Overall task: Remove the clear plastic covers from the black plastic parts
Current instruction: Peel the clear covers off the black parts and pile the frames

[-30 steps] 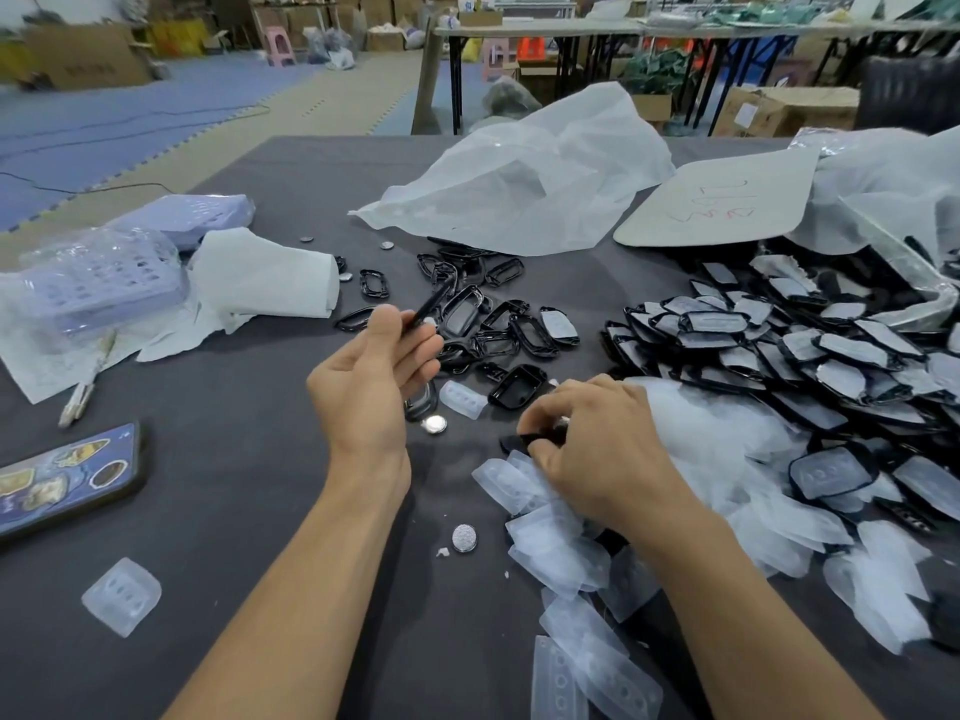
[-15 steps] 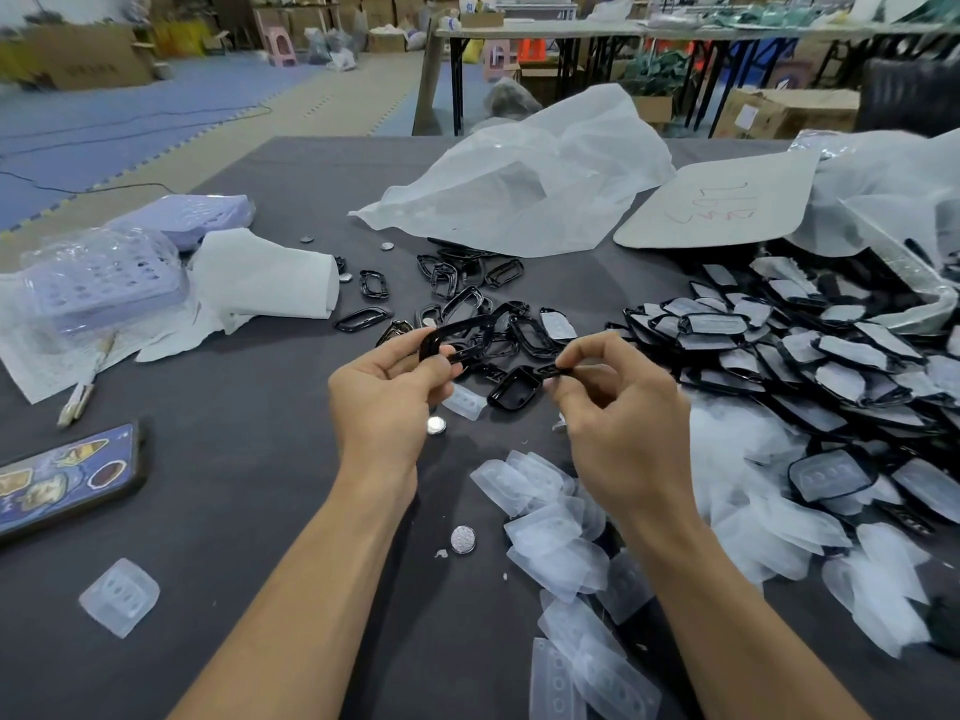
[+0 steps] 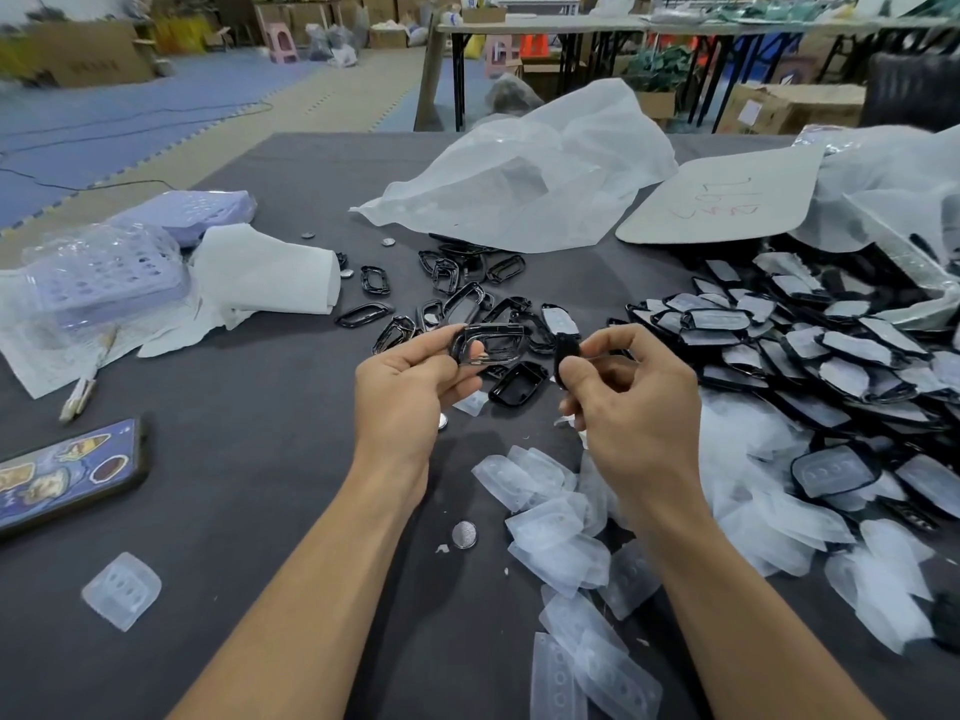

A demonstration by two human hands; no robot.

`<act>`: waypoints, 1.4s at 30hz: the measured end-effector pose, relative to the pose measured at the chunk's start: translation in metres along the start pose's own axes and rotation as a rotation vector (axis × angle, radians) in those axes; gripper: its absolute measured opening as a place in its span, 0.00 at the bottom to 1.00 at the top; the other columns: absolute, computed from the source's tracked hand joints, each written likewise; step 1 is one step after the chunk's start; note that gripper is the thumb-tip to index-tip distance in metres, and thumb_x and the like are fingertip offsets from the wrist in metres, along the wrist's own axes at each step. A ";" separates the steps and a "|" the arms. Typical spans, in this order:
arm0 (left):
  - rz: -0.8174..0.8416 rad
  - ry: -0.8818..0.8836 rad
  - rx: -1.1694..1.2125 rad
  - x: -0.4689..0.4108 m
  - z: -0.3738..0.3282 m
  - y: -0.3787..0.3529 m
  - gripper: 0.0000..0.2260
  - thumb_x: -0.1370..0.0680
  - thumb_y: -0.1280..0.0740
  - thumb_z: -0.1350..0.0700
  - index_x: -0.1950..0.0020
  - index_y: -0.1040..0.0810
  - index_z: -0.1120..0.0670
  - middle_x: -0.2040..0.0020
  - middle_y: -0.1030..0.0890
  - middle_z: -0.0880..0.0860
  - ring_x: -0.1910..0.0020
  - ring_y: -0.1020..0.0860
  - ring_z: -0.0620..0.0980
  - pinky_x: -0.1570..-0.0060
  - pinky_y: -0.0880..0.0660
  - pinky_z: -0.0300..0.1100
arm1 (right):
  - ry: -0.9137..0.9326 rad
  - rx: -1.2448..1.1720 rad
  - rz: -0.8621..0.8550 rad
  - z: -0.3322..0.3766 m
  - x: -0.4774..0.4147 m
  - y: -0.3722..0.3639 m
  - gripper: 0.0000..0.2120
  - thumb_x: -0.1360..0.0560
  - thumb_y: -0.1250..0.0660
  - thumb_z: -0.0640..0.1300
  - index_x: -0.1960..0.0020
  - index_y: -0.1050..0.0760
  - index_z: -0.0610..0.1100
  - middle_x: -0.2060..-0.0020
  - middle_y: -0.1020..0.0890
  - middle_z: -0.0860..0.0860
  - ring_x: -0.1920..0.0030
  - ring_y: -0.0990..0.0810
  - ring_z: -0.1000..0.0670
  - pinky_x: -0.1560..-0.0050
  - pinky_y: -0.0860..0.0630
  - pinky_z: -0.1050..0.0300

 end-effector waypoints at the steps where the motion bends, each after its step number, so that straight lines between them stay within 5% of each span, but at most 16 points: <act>1: -0.002 0.001 -0.013 0.000 0.000 0.000 0.17 0.21 0.38 0.72 0.49 0.13 0.57 0.56 0.12 0.56 0.56 0.13 0.52 0.57 0.17 0.39 | 0.002 -0.001 0.001 0.000 0.000 0.000 0.09 0.24 0.26 0.38 0.56 0.23 0.51 0.70 0.16 0.51 0.71 0.18 0.49 0.69 0.23 0.60; 13: -0.022 -0.075 -0.107 0.005 -0.004 -0.001 0.13 0.24 0.30 0.71 0.52 0.13 0.54 0.65 0.14 0.53 0.67 0.17 0.44 0.63 0.19 0.35 | -0.098 -0.138 0.091 -0.007 -0.002 -0.009 0.12 0.26 0.28 0.31 0.53 0.15 0.49 0.65 0.14 0.49 0.67 0.18 0.51 0.66 0.21 0.59; 19: -0.051 -0.127 -0.143 0.010 -0.004 -0.002 0.12 0.28 0.28 0.68 0.54 0.11 0.52 0.63 0.13 0.54 0.65 0.17 0.46 0.60 0.20 0.39 | -0.344 -0.316 0.108 -0.018 0.000 -0.014 0.08 0.24 0.29 0.30 0.56 0.17 0.42 0.64 0.14 0.48 0.66 0.17 0.52 0.68 0.22 0.62; 25: -0.211 -0.088 -0.105 0.015 -0.002 0.007 0.11 0.28 0.24 0.65 0.59 0.11 0.48 0.64 0.13 0.51 0.66 0.18 0.42 0.62 0.24 0.38 | -0.446 -0.487 0.238 -0.020 0.007 -0.028 0.06 0.22 0.32 0.31 0.54 0.19 0.39 0.57 0.13 0.45 0.61 0.14 0.51 0.50 0.16 0.50; 27: -0.129 -0.054 -0.103 0.022 0.001 0.000 0.12 0.28 0.24 0.66 0.59 0.11 0.48 0.64 0.13 0.51 0.66 0.17 0.43 0.60 0.21 0.37 | -0.412 -0.466 0.172 -0.019 0.008 -0.027 0.07 0.23 0.30 0.30 0.57 0.18 0.39 0.60 0.13 0.44 0.62 0.14 0.49 0.56 0.15 0.55; 30: 0.001 -0.176 -0.681 0.034 0.000 -0.013 0.16 0.31 0.29 0.50 0.46 0.15 0.36 0.63 0.15 0.38 0.61 0.18 0.37 0.54 0.24 0.35 | -0.161 -0.140 0.060 -0.010 0.002 -0.010 0.09 0.25 0.28 0.30 0.58 0.15 0.43 0.63 0.13 0.48 0.64 0.14 0.49 0.61 0.17 0.57; 33: -0.029 -0.483 -1.160 0.050 -0.017 -0.028 0.16 0.31 0.34 0.39 0.44 0.17 0.31 0.50 0.15 0.33 0.50 0.18 0.40 0.56 0.29 0.39 | 0.164 0.196 0.143 0.009 0.004 -0.012 0.11 0.26 0.28 0.33 0.57 0.15 0.48 0.64 0.14 0.55 0.62 0.15 0.53 0.58 0.17 0.55; 35: 0.015 -0.544 -1.135 0.047 -0.019 -0.030 0.13 0.28 0.34 0.42 0.46 0.16 0.33 0.51 0.14 0.38 0.52 0.17 0.44 0.56 0.24 0.42 | 0.253 0.248 0.190 0.014 0.006 -0.014 0.11 0.27 0.28 0.32 0.56 0.14 0.47 0.63 0.14 0.56 0.61 0.15 0.54 0.56 0.17 0.55; 38: 0.170 -0.369 -0.859 0.038 -0.009 -0.027 0.11 0.27 0.28 0.52 0.53 0.14 0.35 0.66 0.16 0.42 0.67 0.21 0.38 0.61 0.25 0.35 | 0.223 0.128 0.204 0.013 0.004 -0.017 0.12 0.27 0.28 0.30 0.55 0.14 0.46 0.60 0.12 0.53 0.58 0.14 0.52 0.53 0.16 0.52; 42: -0.040 0.030 -0.176 0.026 0.008 -0.008 0.08 0.28 0.22 0.64 0.59 0.12 0.51 0.66 0.14 0.51 0.71 0.19 0.46 0.64 0.20 0.41 | 0.158 -0.166 -0.064 0.015 0.005 0.000 0.14 0.24 0.28 0.34 0.55 0.16 0.54 0.54 0.13 0.57 0.53 0.15 0.57 0.51 0.21 0.63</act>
Point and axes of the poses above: each hand's wrist, its own x-axis away from the middle knuckle, its own y-axis out of the back of the hand, z = x × y, the point moved 7 cm from there along -x, towards the middle knuckle
